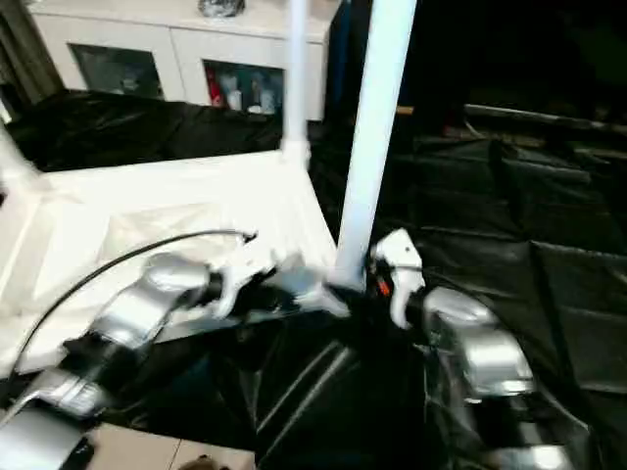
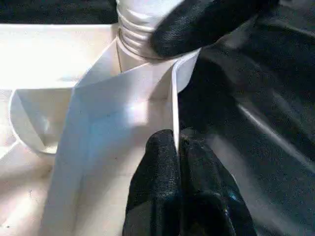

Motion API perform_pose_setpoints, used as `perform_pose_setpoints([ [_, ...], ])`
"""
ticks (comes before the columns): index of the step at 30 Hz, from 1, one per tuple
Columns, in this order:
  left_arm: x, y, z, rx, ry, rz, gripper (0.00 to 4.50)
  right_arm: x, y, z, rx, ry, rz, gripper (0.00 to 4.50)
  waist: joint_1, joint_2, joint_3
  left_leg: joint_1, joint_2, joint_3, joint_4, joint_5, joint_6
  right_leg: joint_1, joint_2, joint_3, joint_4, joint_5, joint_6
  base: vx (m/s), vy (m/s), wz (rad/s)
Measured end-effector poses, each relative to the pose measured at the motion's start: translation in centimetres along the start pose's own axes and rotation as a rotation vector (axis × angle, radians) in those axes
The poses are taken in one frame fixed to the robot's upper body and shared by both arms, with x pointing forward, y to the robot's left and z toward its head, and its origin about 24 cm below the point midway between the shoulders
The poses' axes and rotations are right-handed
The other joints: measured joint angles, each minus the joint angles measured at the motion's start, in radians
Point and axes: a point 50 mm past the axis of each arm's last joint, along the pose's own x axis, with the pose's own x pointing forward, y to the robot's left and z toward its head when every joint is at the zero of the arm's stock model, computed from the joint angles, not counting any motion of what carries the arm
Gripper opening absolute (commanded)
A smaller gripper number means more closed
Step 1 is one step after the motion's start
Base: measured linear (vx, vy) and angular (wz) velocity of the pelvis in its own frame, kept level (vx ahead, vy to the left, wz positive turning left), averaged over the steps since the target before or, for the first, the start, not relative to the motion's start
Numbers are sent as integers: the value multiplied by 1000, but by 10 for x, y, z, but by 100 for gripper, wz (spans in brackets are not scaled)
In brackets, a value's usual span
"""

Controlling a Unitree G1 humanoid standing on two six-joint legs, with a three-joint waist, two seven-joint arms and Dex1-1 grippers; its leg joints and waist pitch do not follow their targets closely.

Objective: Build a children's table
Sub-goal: Rotate leg to tighten

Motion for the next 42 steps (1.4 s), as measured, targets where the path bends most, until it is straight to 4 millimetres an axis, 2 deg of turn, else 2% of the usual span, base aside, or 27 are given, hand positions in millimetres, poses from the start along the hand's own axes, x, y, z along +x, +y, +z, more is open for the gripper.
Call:
perform_pose_setpoints([
  [3,11,4,4,-21,4,57,0,10,1,-2,64,-27,-119,276,2,0,0,1,0,0,-1,0,0,1,0,0,0,0,1,0,0,0],
  [6,24,12,13,-63,5,147,0,31,0,6,118,-53,-306,276,0,1,-1,3,0,0,2,0,0,0,0,0,0,2,0,0,0,0],
  [10,31,14,16,-86,2,187,0,41,-1,10,107,-58,-379,276,1,3,-2,2,-1,0,0,0,0,0,0,1,-1,4,-2,0,0,0],
  [11,31,15,16,-88,1,189,0,42,-1,10,108,-61,-380,331,2,3,-2,2,-1,0,-2,0,0,0,0,1,-1,3,-2,0,0,0],
  [13,31,15,16,-82,1,189,0,44,-1,10,110,-66,-379,345,2,3,-2,2,-1,0,-2,0,0,0,0,0,-1,3,-2,0,0,0],
  [15,31,15,16,-72,2,185,0,44,0,10,109,-69,-377,384,1,2,-2,1,-1,0,-1,0,0,0,0,1,-1,4,-3,0,0,0],
  [20,27,16,14,-41,-4,156,0,41,-2,9,11,-35,-298,402,0,2,-1,1,-1,0,-2,0,0,0,0,0,-1,4,-2,0,0,0],
  [24,19,11,10,-8,-7,69,0,30,-4,5,-50,-1,-179,402,6,3,-1,0,-1,0,-4,0,0,0,0,0,-1,3,-3,0,0,0],
  [28,8,6,4,27,-12,-17,0,10,-6,4,-123,33,-4,402,11,3,-1,1,-1,0,-1,0,0,0,-1,0,-1,3,-3,0,0,0],
  [36,-7,-5,-3,68,-4,-156,0,-20,-9,15,-175,70,230,402,19,4,-1,1,0,0,0,1,2,0,-1,0,-1,3,-3,0,0,0],
  [40,-13,-9,-5,84,-3,-191,0,-25,-4,15,-165,75,300,402,21,3,0,0,0,0,0,1,2,0,-1,0,-1,3,-3,0,0,0],
  [42,-13,-9,-5,85,-3,-197,0,-25,-4,14,-160,77,309,386,22,3,0,0,0,0,1,1,2,0,-1,0,-1,3,-3,0,0,0],
])
